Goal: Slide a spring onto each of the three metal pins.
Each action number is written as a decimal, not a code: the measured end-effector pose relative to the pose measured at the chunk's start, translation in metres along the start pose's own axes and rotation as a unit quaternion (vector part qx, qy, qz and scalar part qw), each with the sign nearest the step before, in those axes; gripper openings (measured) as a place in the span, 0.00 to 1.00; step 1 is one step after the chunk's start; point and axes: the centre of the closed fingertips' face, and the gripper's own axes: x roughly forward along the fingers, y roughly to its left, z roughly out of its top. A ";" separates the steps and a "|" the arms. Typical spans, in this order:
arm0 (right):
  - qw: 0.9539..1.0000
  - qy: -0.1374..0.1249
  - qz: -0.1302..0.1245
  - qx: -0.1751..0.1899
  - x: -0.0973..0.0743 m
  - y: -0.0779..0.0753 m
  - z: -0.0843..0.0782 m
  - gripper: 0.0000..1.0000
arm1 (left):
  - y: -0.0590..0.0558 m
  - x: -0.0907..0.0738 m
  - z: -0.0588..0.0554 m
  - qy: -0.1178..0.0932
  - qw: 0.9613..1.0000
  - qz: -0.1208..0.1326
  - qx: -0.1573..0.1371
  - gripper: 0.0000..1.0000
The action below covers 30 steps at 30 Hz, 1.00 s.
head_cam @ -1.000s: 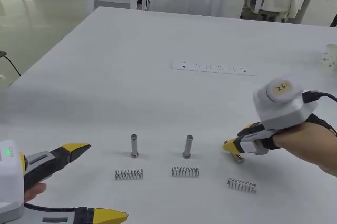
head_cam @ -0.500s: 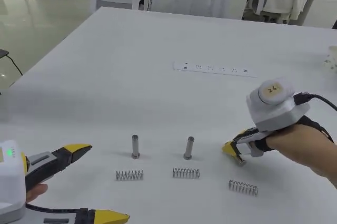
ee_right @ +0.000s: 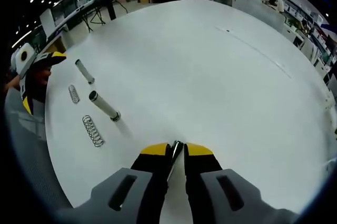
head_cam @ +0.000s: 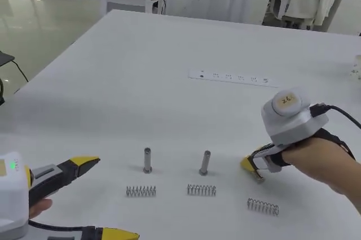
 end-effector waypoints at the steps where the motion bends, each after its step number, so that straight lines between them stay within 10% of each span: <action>1: 1.000 0.000 0.000 0.000 0.000 0.000 0.000 0.09 | 0.000 0.000 0.000 0.000 1.000 0.000 0.000 0.91; 30: 1.000 -0.016 -0.001 -0.001 -0.006 0.003 0.010 0.02 | -0.002 0.001 0.001 -0.004 1.000 -0.002 0.000 0.90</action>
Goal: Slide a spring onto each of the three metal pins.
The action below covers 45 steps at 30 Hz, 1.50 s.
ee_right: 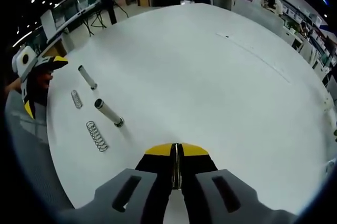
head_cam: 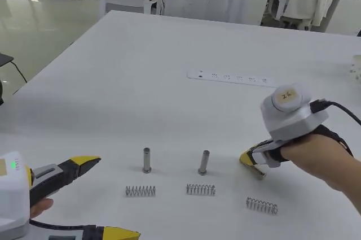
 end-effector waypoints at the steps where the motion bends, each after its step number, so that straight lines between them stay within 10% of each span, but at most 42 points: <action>1: 1.000 0.002 0.001 0.001 0.000 0.000 0.000 0.03 | 0.000 0.000 0.000 0.000 1.000 0.000 0.000 0.90; 15: 0.999 0.038 -0.005 -0.018 0.010 0.003 -0.012 0.06 | 0.002 -0.002 0.000 -0.002 1.000 0.005 -0.002 0.91; 45: 1.000 -0.010 -0.012 -0.009 -0.025 0.004 0.003 0.05 | 0.000 0.000 0.004 -0.005 1.000 0.001 0.005 0.90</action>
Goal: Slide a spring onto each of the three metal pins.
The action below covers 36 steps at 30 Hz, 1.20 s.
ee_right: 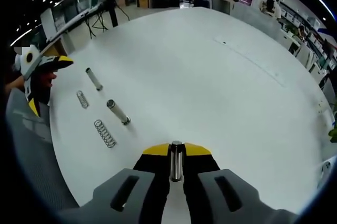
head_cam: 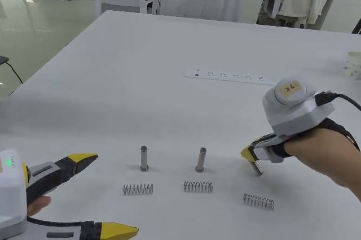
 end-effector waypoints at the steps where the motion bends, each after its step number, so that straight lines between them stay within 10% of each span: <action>1: 1.000 -0.001 0.000 0.000 -0.001 0.001 0.000 0.05 | 0.000 0.000 0.000 0.000 1.000 0.000 0.000 0.90; 36: 1.000 -0.030 -0.002 0.005 -0.020 0.007 -0.004 0.06 | -0.004 -0.002 0.005 -0.001 1.000 -0.005 0.010 0.90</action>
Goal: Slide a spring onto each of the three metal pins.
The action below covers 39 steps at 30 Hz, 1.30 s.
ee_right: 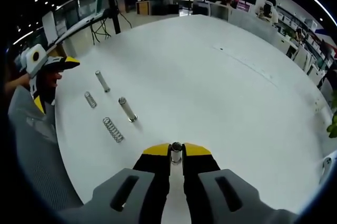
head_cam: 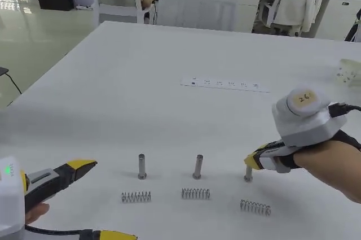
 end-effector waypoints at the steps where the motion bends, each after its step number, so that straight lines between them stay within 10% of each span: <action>1: 1.000 0.000 0.000 0.000 0.000 0.000 0.000 0.06 | 0.000 0.000 0.000 0.000 1.000 0.000 0.000 0.90; 39: 1.000 -0.001 0.005 -0.005 -0.008 0.004 -0.006 0.12 | -0.002 0.003 -0.002 0.001 1.000 -0.004 -0.003 0.90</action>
